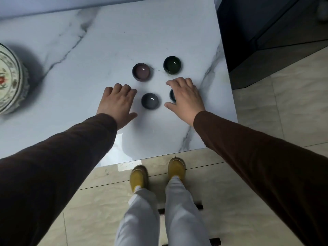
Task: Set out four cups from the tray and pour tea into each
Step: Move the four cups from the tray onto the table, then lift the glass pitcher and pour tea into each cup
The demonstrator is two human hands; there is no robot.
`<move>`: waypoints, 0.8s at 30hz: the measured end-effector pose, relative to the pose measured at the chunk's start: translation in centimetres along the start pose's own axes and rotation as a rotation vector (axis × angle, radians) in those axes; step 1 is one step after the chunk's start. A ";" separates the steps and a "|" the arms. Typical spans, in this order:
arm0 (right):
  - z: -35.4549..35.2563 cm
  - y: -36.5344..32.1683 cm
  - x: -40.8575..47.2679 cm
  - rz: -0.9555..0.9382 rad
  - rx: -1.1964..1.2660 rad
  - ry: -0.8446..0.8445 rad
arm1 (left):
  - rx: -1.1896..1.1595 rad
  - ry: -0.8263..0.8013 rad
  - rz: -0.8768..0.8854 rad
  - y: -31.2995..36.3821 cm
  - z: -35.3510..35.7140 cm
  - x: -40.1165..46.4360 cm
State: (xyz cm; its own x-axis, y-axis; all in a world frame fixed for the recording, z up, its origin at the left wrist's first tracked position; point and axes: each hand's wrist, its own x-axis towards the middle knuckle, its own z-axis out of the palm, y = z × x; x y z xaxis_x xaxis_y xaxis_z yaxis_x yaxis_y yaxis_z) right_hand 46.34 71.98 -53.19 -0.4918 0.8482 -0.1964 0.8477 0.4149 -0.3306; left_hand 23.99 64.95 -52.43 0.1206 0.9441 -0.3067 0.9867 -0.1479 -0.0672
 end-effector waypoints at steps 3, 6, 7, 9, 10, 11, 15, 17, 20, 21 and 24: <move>-0.4 -3.4 -0.8 -0.001 0.039 0.010 | -0.018 0.005 -0.015 -2.3 -0.7 -2.5; -0.1 -8.0 -1.6 0.025 0.059 0.004 | -0.013 0.021 -0.013 -5.9 -1.1 -5.7; 0.1 -9.7 -1.8 0.045 0.071 -0.008 | -0.011 0.020 -0.009 -7.3 -1.0 -6.8; 0.6 -13.1 -2.2 0.085 0.096 -0.034 | -0.005 0.009 0.004 -10.1 -0.8 -8.9; 0.9 -15.0 -2.4 0.098 0.099 -0.040 | 0.004 0.004 0.015 -11.7 -0.7 -9.9; 1.3 -16.9 -2.5 0.106 0.101 -0.049 | 0.012 -0.002 0.024 -13.2 -0.5 -11.0; 3.0 -24.0 -2.2 0.147 0.166 -0.076 | 0.006 -0.010 0.034 -18.8 -0.5 -14.8; 3.6 -27.1 -1.7 0.153 0.200 -0.087 | 0.005 -0.019 0.033 -21.4 -0.5 -16.2; 4.4 -30.7 -0.9 0.136 0.234 -0.102 | -0.010 -0.048 0.017 -24.1 -0.3 -17.9; 4.7 -31.7 -0.5 0.132 0.242 -0.106 | -0.005 -0.056 0.013 -25.0 -0.1 -18.3; 5.9 -34.5 0.9 0.108 0.268 -0.125 | 0.014 -0.073 -0.010 -27.5 0.3 -19.8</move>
State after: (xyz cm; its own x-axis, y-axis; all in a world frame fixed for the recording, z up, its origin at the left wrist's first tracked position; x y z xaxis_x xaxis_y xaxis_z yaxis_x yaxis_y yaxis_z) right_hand 15.42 56.52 -47.35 -0.4367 0.8288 -0.3499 0.8219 0.2093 -0.5298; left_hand -5.56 50.26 -44.85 0.1020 0.9218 -0.3741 0.9861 -0.1432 -0.0839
